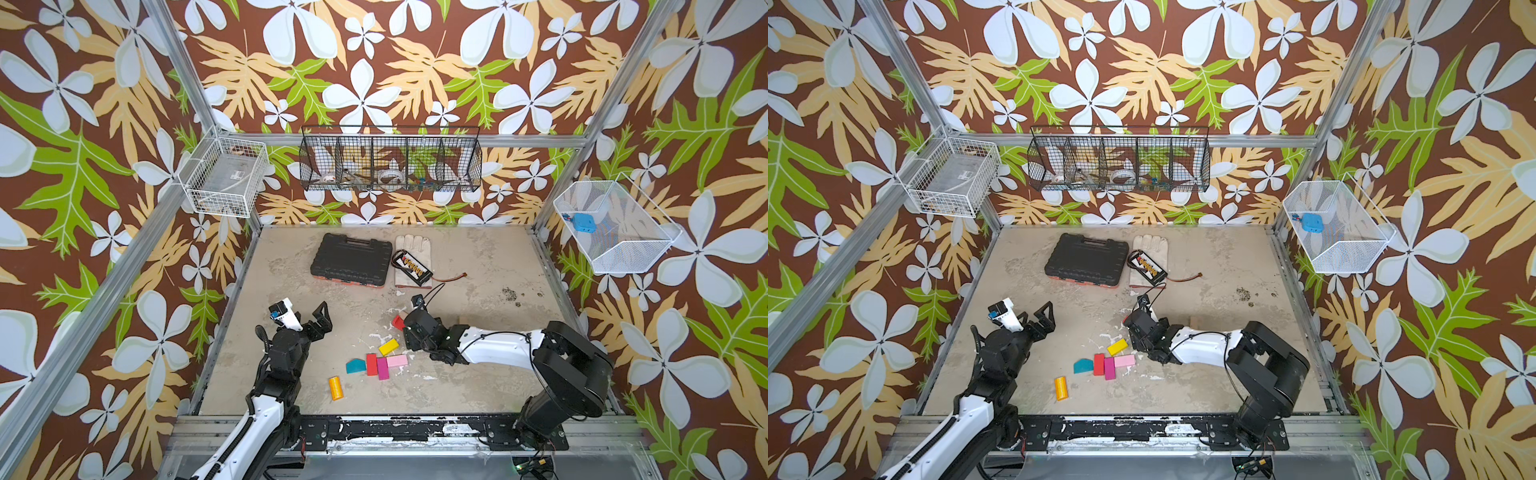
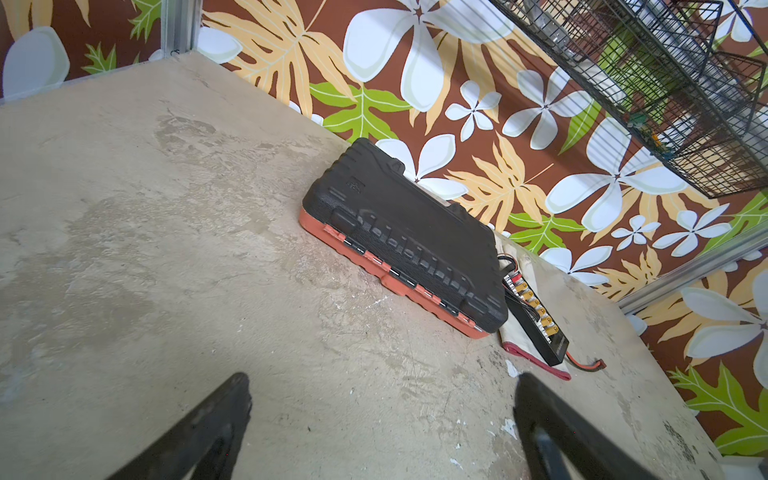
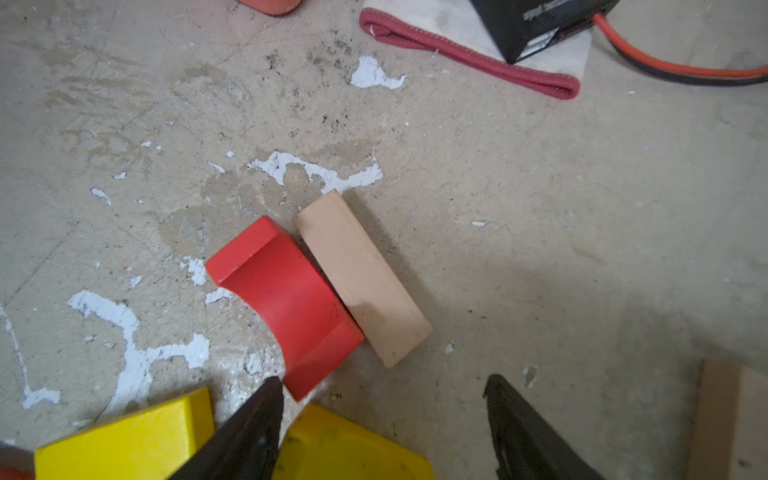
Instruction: Build the wood block tower
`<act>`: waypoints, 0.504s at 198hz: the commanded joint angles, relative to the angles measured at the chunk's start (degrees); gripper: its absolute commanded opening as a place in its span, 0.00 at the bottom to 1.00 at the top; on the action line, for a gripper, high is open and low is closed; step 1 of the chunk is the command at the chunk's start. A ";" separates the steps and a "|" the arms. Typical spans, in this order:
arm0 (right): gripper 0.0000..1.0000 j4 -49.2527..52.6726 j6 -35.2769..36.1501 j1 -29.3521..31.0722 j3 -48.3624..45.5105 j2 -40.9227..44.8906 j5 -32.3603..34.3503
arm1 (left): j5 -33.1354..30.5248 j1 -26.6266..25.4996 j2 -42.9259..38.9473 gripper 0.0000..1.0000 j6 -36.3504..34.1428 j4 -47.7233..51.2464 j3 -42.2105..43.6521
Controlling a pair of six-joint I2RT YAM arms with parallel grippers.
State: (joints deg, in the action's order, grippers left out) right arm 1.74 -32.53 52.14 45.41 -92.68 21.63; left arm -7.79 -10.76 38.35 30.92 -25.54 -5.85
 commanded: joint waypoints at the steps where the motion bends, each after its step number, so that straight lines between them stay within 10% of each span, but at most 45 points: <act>1: 0.76 -0.02 0.15 -0.96 -1.29 2.71 2.59 | 0.14 -0.02 -0.03 1.00 -0.55 -1.27 -0.26; 100: 0.69 -0.30 -0.51 -5.03 4.53 -5.92 0.92 | 0.32 0.01 -0.02 1.00 -0.62 -1.57 -0.11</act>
State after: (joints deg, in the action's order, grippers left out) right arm 0.86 -32.80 47.16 48.47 -96.64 22.41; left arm -7.46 -10.76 38.35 30.74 -25.58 -5.85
